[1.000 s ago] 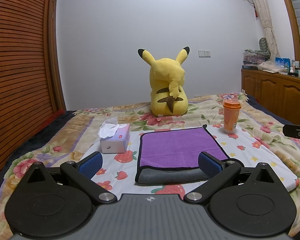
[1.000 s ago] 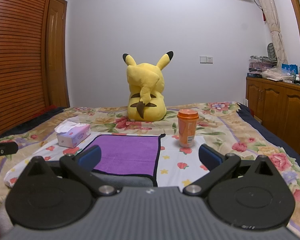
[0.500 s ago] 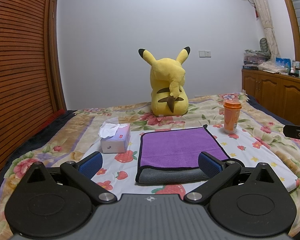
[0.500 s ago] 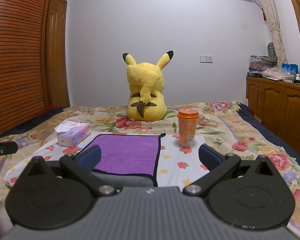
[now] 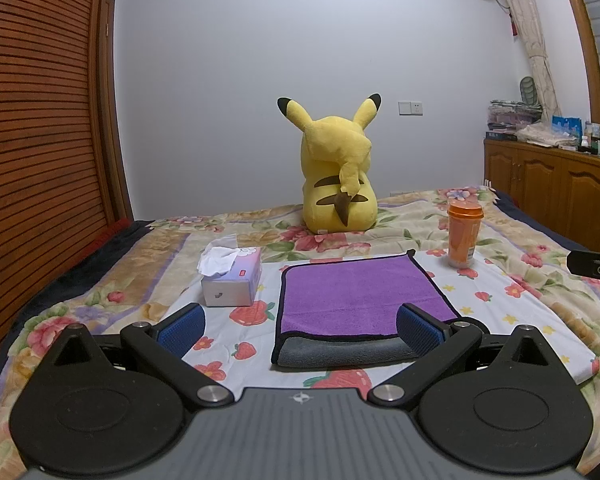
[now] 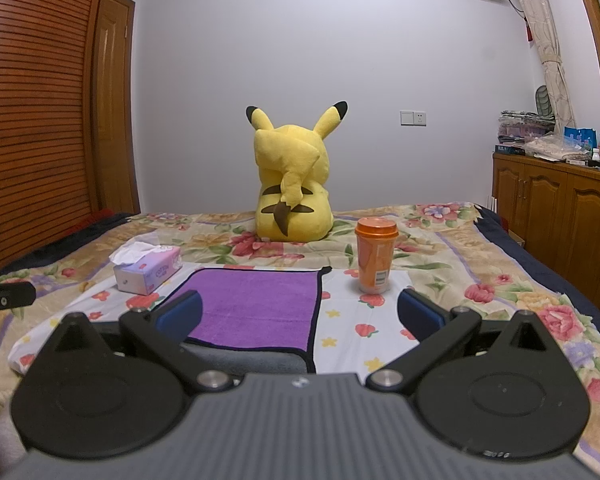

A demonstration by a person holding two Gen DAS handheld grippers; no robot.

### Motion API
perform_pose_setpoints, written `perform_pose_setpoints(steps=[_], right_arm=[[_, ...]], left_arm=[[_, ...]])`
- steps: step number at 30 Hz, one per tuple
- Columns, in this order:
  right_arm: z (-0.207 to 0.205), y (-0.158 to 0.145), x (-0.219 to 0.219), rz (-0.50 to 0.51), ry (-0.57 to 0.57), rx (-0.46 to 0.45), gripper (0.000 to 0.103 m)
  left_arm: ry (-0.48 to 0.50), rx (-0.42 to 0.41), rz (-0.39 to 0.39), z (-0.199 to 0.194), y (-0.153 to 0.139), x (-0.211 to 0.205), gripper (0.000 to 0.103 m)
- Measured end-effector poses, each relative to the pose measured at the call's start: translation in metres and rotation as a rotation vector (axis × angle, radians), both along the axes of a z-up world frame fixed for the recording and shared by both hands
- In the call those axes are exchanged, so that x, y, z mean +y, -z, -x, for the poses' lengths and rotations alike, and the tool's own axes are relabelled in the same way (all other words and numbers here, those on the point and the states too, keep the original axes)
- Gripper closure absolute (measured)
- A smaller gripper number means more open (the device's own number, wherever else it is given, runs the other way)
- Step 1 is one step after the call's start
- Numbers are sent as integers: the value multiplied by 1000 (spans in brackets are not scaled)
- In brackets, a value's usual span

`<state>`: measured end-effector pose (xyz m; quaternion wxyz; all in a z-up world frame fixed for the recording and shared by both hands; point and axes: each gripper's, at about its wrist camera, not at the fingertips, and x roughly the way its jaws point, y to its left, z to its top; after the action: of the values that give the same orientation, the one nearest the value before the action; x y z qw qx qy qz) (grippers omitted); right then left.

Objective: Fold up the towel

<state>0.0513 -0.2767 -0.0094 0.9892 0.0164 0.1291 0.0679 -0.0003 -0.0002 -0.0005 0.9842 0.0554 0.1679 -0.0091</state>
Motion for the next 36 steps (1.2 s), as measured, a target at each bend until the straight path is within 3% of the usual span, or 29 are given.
perform_pose_setpoints(steps=[36], right_arm=[[0, -1, 0, 1, -1, 3, 0]], left_arm=[[2, 6, -1, -5, -4, 11, 0]])
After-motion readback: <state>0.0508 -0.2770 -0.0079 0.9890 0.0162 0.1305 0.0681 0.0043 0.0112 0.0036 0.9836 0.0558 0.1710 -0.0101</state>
